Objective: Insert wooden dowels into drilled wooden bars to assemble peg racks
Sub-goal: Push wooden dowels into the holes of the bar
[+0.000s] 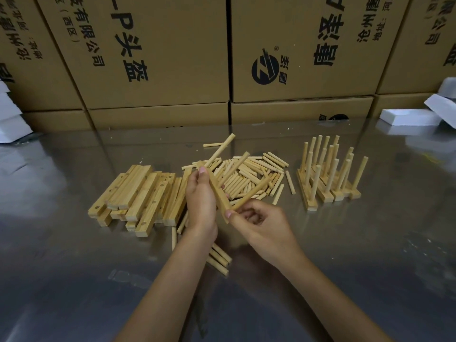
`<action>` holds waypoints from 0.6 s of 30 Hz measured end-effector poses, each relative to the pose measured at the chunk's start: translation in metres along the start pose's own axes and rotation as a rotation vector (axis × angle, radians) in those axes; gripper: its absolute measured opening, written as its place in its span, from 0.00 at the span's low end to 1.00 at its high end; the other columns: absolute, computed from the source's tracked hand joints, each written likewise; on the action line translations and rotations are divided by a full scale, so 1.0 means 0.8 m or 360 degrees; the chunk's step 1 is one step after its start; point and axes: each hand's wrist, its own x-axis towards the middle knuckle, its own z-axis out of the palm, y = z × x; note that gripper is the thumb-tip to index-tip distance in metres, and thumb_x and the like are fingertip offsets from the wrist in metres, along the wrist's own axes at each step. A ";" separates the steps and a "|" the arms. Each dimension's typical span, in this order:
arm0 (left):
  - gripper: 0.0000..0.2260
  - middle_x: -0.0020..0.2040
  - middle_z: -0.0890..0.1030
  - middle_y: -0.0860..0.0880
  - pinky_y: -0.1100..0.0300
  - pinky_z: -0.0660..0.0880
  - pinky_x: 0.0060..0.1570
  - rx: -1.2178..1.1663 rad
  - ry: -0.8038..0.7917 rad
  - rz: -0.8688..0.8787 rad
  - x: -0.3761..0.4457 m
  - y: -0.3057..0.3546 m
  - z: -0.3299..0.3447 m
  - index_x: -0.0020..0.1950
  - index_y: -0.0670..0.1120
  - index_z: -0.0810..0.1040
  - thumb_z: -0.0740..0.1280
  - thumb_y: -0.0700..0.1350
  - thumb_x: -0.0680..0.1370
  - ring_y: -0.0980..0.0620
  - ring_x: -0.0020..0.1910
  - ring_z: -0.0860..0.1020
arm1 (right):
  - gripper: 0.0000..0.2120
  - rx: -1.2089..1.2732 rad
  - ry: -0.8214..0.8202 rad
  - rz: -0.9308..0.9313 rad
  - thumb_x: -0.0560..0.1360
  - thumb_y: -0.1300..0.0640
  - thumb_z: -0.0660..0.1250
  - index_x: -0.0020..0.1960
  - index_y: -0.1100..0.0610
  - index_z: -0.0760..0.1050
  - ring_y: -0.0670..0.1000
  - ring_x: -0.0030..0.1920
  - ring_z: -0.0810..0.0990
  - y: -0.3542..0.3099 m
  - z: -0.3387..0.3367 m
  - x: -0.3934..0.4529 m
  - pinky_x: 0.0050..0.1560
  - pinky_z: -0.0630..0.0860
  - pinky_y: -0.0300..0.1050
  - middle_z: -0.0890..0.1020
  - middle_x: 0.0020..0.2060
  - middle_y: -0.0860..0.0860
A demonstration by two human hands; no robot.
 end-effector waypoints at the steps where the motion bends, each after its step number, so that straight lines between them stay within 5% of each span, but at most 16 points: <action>1: 0.09 0.38 0.80 0.47 0.58 0.77 0.32 0.0022 -0.0021 0.0021 -0.001 -0.001 0.001 0.57 0.53 0.76 0.58 0.53 0.85 0.54 0.29 0.78 | 0.07 -0.0015 0.0011 0.0014 0.70 0.50 0.76 0.39 0.53 0.82 0.40 0.31 0.74 0.001 -0.003 0.001 0.31 0.71 0.33 0.80 0.30 0.47; 8: 0.14 0.55 0.83 0.40 0.53 0.82 0.37 0.0045 -0.0369 -0.0074 0.001 -0.001 0.003 0.69 0.48 0.71 0.60 0.48 0.84 0.46 0.43 0.86 | 0.11 -0.0175 0.0239 0.0105 0.69 0.52 0.77 0.35 0.58 0.79 0.40 0.25 0.69 0.009 -0.030 0.020 0.28 0.68 0.34 0.73 0.23 0.42; 12: 0.20 0.55 0.85 0.45 0.48 0.83 0.43 0.0221 -0.0581 -0.0188 0.000 -0.005 0.005 0.74 0.52 0.66 0.64 0.47 0.83 0.45 0.49 0.86 | 0.12 -0.0474 0.0571 -0.0003 0.70 0.53 0.75 0.32 0.55 0.77 0.41 0.25 0.72 0.013 -0.057 0.031 0.28 0.67 0.32 0.75 0.22 0.43; 18: 0.11 0.55 0.83 0.44 0.46 0.84 0.40 0.0325 -0.0534 -0.0179 0.002 -0.005 0.004 0.64 0.51 0.74 0.65 0.45 0.82 0.43 0.47 0.85 | 0.15 -0.0850 0.0856 0.0171 0.72 0.53 0.73 0.29 0.52 0.74 0.42 0.27 0.75 0.029 -0.101 0.038 0.25 0.62 0.34 0.76 0.22 0.44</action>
